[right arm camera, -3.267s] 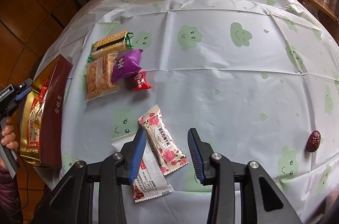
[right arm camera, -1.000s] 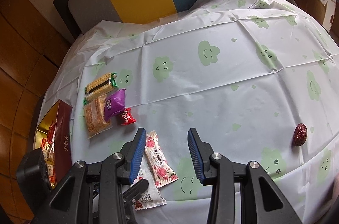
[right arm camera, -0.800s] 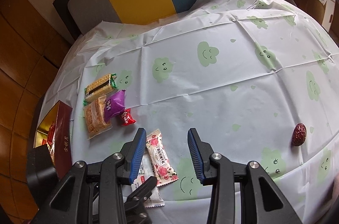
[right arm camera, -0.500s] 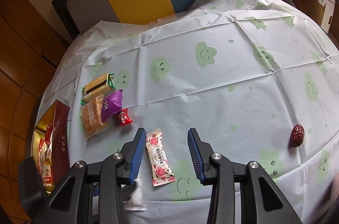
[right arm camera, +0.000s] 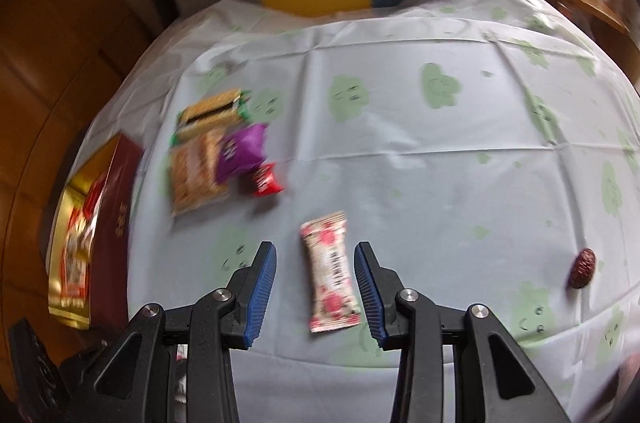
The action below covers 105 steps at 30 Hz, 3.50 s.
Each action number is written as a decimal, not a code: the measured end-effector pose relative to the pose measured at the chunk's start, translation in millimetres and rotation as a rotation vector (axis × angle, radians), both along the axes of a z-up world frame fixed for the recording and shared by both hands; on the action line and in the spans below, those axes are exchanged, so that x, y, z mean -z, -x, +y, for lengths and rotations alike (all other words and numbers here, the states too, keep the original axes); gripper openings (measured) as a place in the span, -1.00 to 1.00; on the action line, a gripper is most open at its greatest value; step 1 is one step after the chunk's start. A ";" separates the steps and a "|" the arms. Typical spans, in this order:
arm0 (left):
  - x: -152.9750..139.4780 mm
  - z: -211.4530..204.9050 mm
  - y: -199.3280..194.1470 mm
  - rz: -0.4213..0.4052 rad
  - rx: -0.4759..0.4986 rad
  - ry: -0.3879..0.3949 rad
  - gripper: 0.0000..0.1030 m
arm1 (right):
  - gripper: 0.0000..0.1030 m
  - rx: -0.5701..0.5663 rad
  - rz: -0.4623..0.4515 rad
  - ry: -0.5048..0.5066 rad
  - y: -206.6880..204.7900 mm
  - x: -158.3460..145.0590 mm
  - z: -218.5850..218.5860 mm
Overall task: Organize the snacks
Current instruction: 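Grasp the white biscuit packet with the left tool and lift it, then grasp the clear pastry pack with the right tool while the left tool holds the biscuit packet, then carry the white biscuit packet to the gold box while the right tool holds the pastry pack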
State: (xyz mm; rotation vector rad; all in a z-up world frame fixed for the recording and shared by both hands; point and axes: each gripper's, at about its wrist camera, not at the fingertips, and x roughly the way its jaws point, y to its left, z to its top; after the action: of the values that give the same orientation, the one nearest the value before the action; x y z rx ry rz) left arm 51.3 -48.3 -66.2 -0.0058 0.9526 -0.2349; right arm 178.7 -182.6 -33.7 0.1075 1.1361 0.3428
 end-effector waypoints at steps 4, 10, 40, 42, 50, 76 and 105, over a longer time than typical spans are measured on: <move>1.5 5.0 0.9 -0.008 0.001 0.027 -0.43 | -0.20 -0.091 0.022 -0.008 6.0 5.7 19.8; 4.4 10.5 1.8 -0.014 -0.003 0.071 -0.43 | -0.20 -0.208 -0.001 -0.004 10.3 -5.4 53.9; 5.7 21.4 1.0 0.004 -0.016 0.161 -0.40 | 0.13 -0.450 -0.030 0.228 -59.4 28.5 170.1; 5.6 19.7 1.3 0.000 -0.015 0.154 -0.40 | 0.13 -0.488 -0.012 0.200 -44.5 24.2 161.1; 6.5 15.8 1.2 -0.005 -0.018 0.133 -0.40 | 0.13 -0.448 0.068 0.195 -6.6 26.4 94.5; -3.5 16.7 -2.8 0.041 -0.002 0.079 -0.52 | 0.20 -0.429 0.045 0.254 15.1 47.8 73.2; -7.1 -7.7 7.3 0.004 0.030 -0.109 -0.32 | 0.20 -0.487 0.061 0.307 20.8 52.3 79.8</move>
State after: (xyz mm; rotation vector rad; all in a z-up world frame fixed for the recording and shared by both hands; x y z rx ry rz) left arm 44.0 -56.1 -59.1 0.1078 0.9685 -0.2101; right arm 157.9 -102.8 -86.0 -0.4381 1.2571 0.5929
